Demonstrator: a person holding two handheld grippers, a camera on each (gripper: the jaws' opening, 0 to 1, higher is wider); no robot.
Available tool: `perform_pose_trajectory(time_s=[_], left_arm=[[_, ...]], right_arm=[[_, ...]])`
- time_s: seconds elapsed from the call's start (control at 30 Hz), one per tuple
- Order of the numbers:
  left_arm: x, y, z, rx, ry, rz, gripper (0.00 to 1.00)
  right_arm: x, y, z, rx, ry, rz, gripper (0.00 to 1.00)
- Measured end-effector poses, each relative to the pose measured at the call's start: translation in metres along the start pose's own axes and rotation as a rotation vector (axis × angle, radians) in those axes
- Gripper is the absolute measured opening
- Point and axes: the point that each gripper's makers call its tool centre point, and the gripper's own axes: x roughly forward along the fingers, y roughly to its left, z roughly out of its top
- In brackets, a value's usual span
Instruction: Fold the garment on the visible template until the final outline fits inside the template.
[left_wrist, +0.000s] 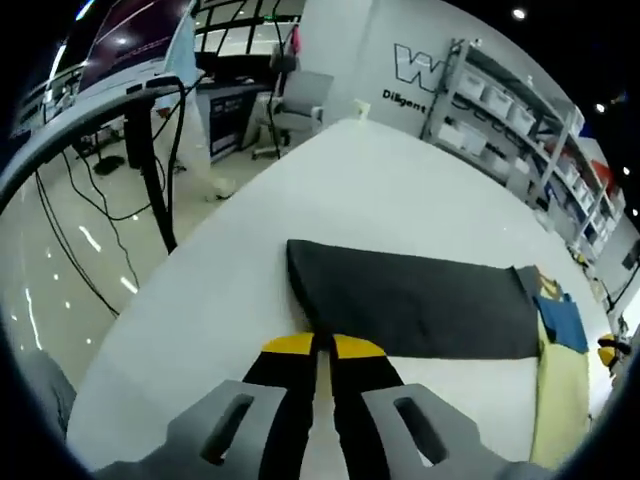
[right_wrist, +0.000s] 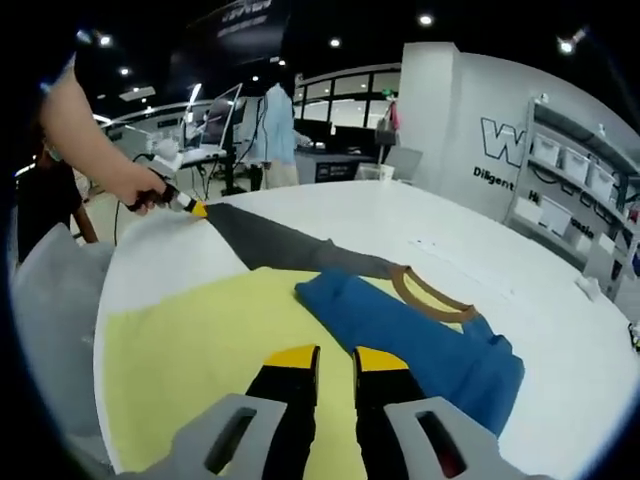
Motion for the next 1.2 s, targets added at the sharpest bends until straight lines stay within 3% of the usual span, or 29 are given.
perform_pose_trajectory(time_s=[0.13,0.27,0.47,0.73,1.0,1.2], left_arm=[[-0.005,-0.005,0.007,0.01,-0.025,-0.02,0.02],[-0.012,-0.012,0.024,-0.007,-0.09,-0.049,0.02],[-0.027,-0.039,0.06,0.029,-0.193,-0.134,0.02],[-0.043,-0.077,0.092,0.073,-0.269,-0.226,0.02],[-0.062,-0.13,0.13,0.121,-0.353,-0.351,0.01],[-0.078,-0.181,0.158,0.172,-0.4,-0.455,0.01]], right_arm=[[-0.003,-0.003,0.002,0.004,-0.004,-0.011,0.06],[-0.006,-0.005,0.002,0.014,-0.006,-0.022,0.07],[-0.013,-0.006,0.004,0.02,-0.011,-0.035,0.08],[-0.023,-0.01,0.005,0.031,-0.019,-0.053,0.11],[-0.029,-0.011,0.003,0.046,-0.02,-0.066,0.18],[-0.034,-0.013,0.0,0.075,-0.03,-0.075,0.27]])
